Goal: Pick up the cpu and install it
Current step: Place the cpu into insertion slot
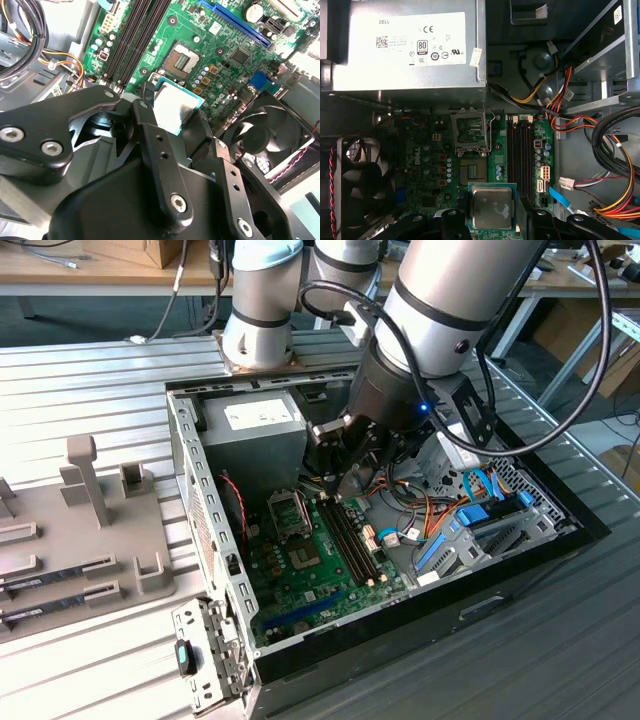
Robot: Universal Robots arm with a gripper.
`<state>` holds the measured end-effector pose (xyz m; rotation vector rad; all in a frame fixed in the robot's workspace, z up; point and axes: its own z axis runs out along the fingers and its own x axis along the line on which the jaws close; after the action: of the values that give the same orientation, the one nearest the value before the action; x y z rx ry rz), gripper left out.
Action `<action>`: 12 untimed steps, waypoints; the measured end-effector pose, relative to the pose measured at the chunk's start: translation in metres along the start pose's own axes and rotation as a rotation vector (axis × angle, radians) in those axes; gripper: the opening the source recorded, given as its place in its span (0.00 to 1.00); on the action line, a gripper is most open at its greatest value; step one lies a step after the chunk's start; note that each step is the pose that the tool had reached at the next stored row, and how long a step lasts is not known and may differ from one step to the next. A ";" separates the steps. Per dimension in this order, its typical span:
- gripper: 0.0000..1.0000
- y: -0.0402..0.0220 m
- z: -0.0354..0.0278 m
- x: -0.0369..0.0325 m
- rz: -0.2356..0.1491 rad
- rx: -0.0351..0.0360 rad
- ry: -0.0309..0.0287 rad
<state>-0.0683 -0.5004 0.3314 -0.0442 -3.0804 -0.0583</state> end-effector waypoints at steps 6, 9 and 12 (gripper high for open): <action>0.47 -0.0001 0.0013 -0.0001 0.000 0.0000 0.0000; 0.47 -0.0002 0.0021 -0.0002 0.000 0.0000 0.0000; 0.47 -0.0005 0.0028 -0.0001 0.000 0.0000 0.0000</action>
<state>-0.0683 -0.5007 0.3286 -0.0441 -3.0803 -0.0583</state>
